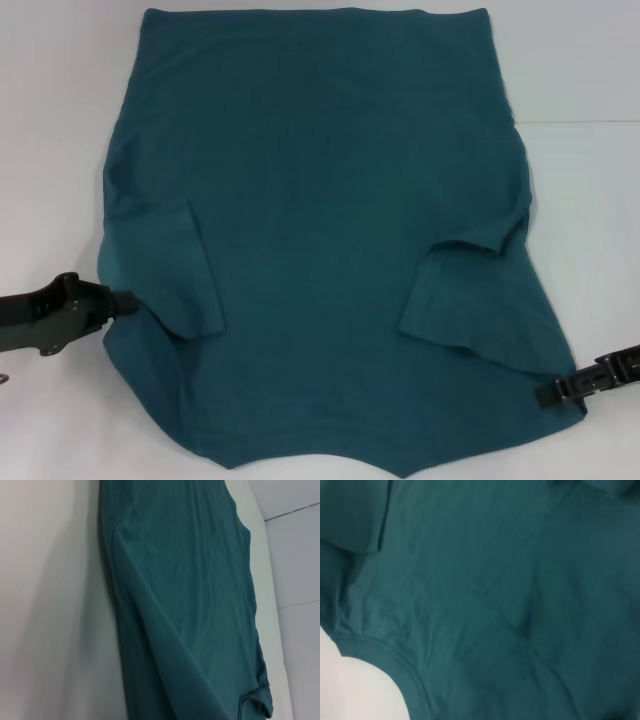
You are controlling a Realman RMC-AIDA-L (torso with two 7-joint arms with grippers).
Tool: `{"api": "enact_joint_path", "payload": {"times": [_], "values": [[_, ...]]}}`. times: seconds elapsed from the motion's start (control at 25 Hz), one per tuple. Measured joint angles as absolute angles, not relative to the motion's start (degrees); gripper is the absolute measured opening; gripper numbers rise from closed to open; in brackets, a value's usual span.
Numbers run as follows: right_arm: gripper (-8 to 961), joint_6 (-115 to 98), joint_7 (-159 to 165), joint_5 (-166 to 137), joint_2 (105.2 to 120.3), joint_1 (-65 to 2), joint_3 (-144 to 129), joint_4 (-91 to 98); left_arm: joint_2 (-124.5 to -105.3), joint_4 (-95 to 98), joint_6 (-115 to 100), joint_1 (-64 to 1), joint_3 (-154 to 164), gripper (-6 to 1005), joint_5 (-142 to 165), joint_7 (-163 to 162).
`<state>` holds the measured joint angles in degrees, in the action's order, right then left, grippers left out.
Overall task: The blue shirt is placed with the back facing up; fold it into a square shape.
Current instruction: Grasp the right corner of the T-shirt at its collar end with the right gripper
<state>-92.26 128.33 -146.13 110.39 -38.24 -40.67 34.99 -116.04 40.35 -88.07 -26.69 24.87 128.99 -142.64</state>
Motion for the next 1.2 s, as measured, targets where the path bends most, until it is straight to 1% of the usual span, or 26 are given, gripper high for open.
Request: {"api": "enact_joint_path", "payload": {"times": [0.32, 0.44, 0.52, 0.68, 0.84, 1.0, 1.2], "values": [[851, -92.6, 128.3, -146.2, 111.5, -39.2, -40.7, 35.0, -116.01, 40.3, -88.1, -26.8, 24.9, 23, 129.0, -142.6], [851, -93.1, 128.6, -146.2, 111.56, -39.4, -40.7, 35.2, -115.96, 40.3, -88.1, -26.8, 24.9, 23, 129.0, -142.6], [851, -93.5, 129.0, -146.2, 111.14, -39.3, -40.6, 35.5, -115.94, 40.3, -88.1, -26.8, 24.9, 24, 129.0, -142.6], [851, -94.0, 130.0, -146.0, 109.7, -38.7, -40.1, 35.6, -115.93, 40.3, -88.1, -26.8, 24.8, 24, 128.9, -142.6], [850, -94.1, 130.7, -145.9, 108.69, -38.0, -40.1, 35.7, -115.93, 40.3, -88.1, -26.7, 24.7, 22, 128.9, -142.5], [850, -94.1, 130.8, -145.9, 108.44, -37.8, -40.1, 35.7, -115.93, 40.3, -88.0, -26.6, 24.6, 22, 128.8, -142.5], [850, -93.8, 130.9, -146.0, 108.82, -37.8, -40.3, 35.8, -115.93, 40.3, -88.0, -26.5, 24.6, 24, 128.8, -142.5]]}}
